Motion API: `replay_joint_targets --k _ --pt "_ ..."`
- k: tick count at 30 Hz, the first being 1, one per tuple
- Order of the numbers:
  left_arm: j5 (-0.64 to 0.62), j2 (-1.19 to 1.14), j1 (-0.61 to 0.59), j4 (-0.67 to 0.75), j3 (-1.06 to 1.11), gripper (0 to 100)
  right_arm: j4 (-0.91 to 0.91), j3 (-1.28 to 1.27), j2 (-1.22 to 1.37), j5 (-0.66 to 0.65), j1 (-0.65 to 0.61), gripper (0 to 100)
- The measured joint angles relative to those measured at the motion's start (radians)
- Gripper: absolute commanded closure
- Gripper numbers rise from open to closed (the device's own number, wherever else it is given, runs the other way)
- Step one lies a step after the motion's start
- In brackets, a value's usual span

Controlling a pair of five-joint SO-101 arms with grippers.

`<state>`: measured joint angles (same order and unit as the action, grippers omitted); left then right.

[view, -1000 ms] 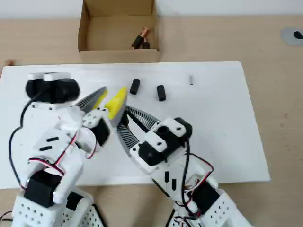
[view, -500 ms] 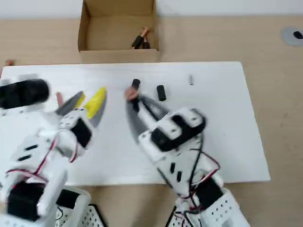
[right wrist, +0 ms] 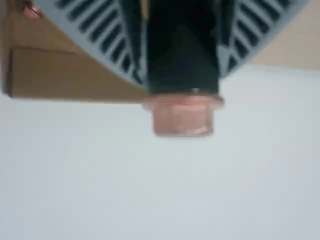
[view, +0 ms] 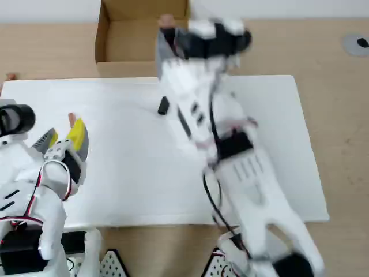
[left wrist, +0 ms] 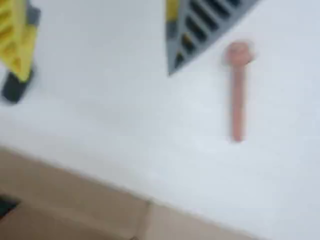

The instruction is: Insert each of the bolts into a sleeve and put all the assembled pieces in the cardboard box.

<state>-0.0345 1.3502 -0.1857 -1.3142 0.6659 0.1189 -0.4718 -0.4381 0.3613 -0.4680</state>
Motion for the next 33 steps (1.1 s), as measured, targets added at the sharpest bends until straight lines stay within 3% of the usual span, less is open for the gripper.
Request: replay_joint_targets --k 8,17,26,28,33 --pt "0.15 0.002 -0.023 -0.077 0.0 81 0.0 0.532 0.647 0.041 0.087 98.9" --pt "0.166 0.002 -0.023 -0.078 0.0 81 0.081 1.085 1.227 0.041 0.094 98.9" --pt "0.166 0.002 -0.023 -0.078 0.005 81 0.192 1.559 1.699 -0.117 0.094 98.5" --pt "0.166 0.0 -0.023 -0.078 0.032 81 0.245 1.654 1.763 -0.15 0.094 95.6" --pt "0.166 -0.006 -0.023 -0.078 0.094 81 0.408 1.866 1.857 -0.173 0.094 76.6"
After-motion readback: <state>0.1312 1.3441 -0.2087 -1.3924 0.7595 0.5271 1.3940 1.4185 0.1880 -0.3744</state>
